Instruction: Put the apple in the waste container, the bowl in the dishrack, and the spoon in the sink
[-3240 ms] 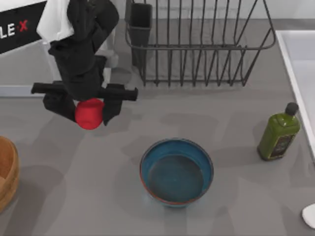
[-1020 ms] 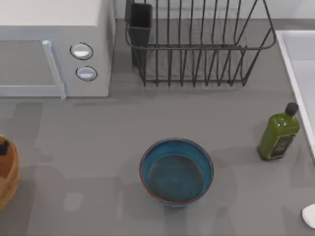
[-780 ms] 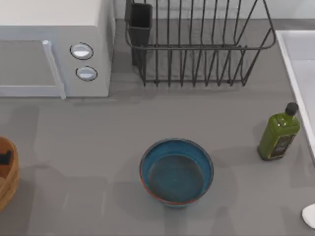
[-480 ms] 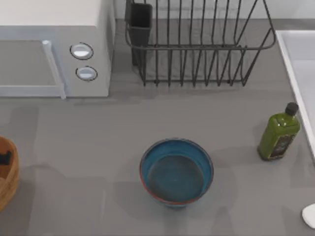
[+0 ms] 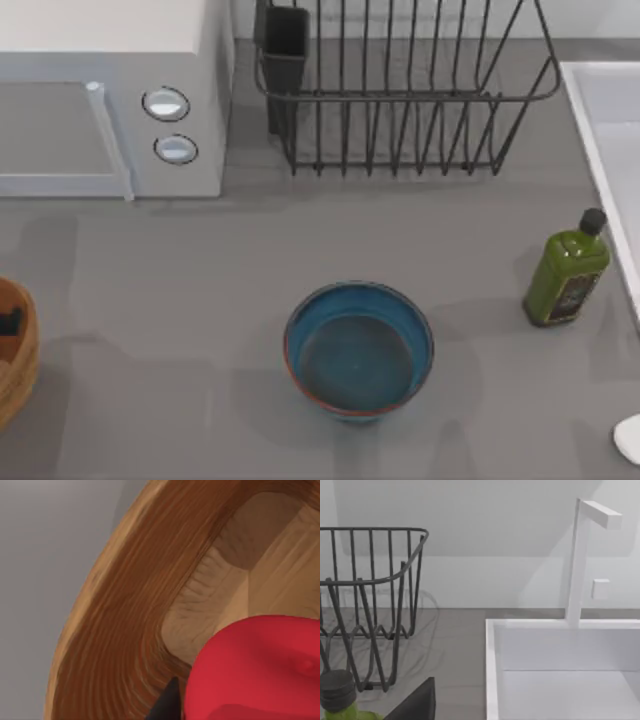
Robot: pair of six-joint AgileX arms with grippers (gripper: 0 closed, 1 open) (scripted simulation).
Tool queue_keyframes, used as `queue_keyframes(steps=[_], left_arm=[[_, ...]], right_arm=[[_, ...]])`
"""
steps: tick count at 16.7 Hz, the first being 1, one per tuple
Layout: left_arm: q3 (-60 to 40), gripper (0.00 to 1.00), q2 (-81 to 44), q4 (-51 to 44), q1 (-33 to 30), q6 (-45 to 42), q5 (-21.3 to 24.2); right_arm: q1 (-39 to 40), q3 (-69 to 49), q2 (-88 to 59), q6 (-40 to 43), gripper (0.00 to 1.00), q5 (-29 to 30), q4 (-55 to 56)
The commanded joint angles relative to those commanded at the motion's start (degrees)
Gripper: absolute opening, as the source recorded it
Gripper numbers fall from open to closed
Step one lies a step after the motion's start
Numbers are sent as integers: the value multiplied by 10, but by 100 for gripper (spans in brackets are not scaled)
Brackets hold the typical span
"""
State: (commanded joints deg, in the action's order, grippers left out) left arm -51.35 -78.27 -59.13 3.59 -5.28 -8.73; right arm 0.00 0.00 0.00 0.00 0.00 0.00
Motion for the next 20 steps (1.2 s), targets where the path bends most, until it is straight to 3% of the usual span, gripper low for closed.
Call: queue_keyframes(steps=[3, 4, 14, 20], left_arm=[[0, 98, 0, 0, 0, 0, 0], [0, 100, 0, 0, 0, 0, 0], [5, 100, 6, 5, -1, 1, 1], [108, 100, 159, 124, -8, 11, 18]], right_arm=[[0, 0, 0, 0, 100, 0, 0], [0, 0, 0, 0, 100, 0, 0], [0, 0, 0, 0, 100, 0, 0], [0, 0, 0, 0, 100, 0, 0]])
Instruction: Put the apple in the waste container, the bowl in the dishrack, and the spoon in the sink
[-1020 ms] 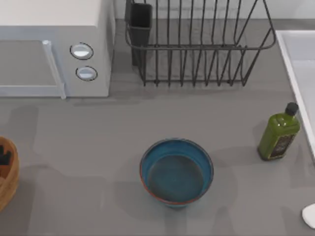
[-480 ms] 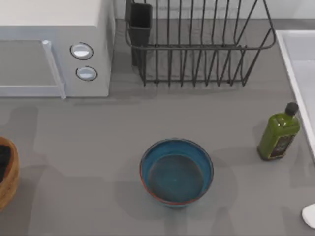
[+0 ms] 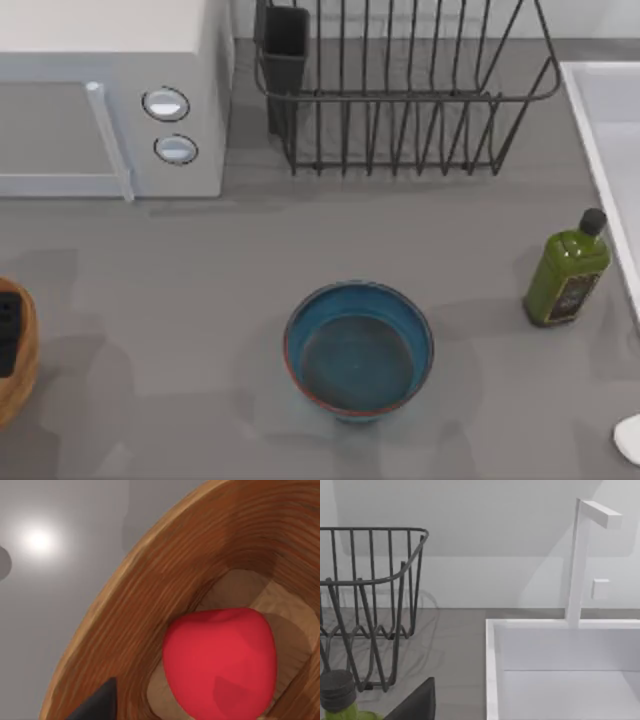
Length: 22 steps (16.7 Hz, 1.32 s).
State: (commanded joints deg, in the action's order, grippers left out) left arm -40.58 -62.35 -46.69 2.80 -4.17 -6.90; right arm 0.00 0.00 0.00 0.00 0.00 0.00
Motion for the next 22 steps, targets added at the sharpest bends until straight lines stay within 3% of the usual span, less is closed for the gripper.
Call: queue_keyframes(steps=[12, 15, 22], left_arm=[[355, 100, 567, 412, -24, 36, 60], [401, 100, 618, 462, -28, 41, 68], [406, 100, 624, 467, -28, 42, 69]], right_arm=[[0, 0, 0, 0, 100, 0, 0], [0, 0, 0, 0, 100, 0, 0], [5, -6, -5, -4, 100, 0, -4]])
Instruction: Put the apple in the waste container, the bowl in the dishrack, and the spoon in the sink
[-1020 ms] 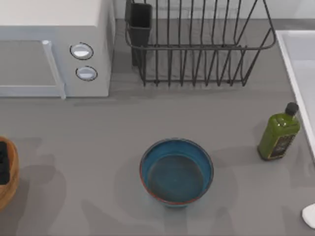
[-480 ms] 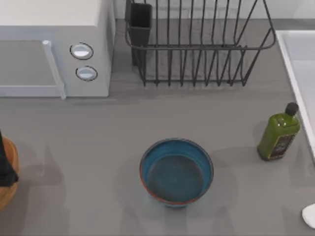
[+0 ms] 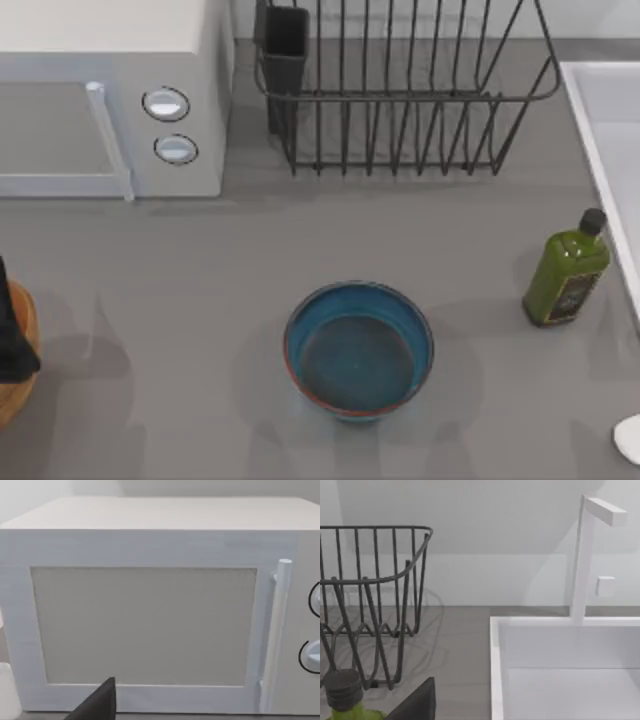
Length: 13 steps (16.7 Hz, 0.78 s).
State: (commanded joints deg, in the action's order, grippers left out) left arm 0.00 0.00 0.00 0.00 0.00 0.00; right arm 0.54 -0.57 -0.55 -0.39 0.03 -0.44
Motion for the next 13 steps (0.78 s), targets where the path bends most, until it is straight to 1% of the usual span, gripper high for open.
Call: queue_keyframes(steps=[3, 6, 9, 13], left_arm=[[0, 100, 0, 0, 0, 0, 0], [0, 100, 0, 0, 0, 0, 0], [0, 100, 0, 0, 0, 0, 0], [0, 100, 0, 0, 0, 0, 0]], right_arm=[[46, -54, -52, -34, 100, 1, -40], [121, -158, -159, -94, 100, 2, -115], [205, -291, -318, -167, 100, 2, -216], [301, -481, -572, -264, 100, 0, -372]])
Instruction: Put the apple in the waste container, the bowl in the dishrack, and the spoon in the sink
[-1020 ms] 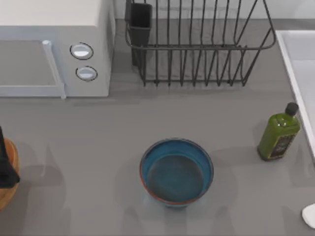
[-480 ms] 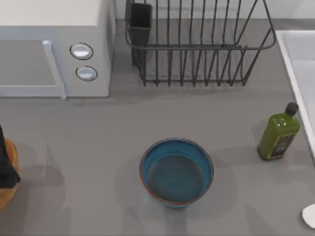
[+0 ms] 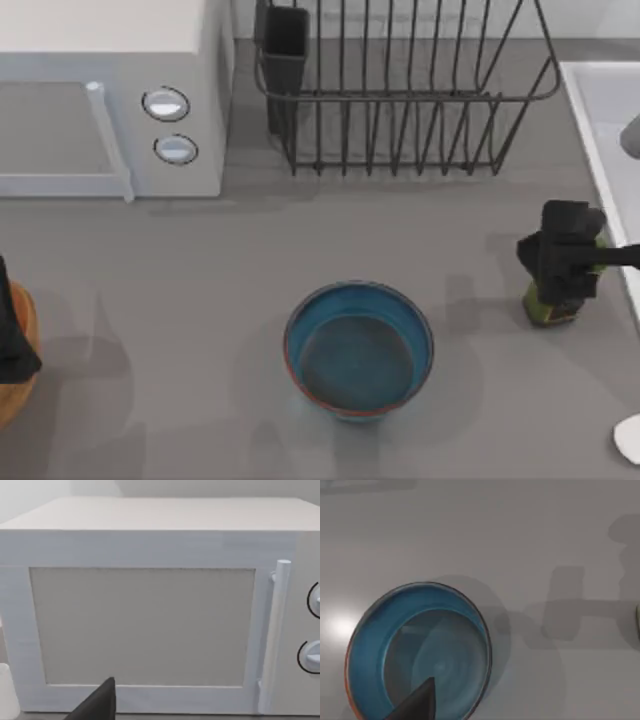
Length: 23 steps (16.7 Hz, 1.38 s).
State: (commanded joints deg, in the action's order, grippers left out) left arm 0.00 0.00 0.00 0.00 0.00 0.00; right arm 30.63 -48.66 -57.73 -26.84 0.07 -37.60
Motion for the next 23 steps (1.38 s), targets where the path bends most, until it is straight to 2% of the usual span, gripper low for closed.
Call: queue_keyframes(steps=[5, 11, 19, 23], left_arm=[[0, 100, 0, 0, 0, 0, 0], [0, 100, 0, 0, 0, 0, 0], [0, 100, 0, 0, 0, 0, 0], [0, 100, 0, 0, 0, 0, 0]], right_arm=[[71, -212, -278, -88, 100, -3, -179], [91, -389, -481, -133, 100, -1, -315], [89, -415, -513, -137, 100, 0, -335], [91, -367, -532, -137, 100, 0, -269]])
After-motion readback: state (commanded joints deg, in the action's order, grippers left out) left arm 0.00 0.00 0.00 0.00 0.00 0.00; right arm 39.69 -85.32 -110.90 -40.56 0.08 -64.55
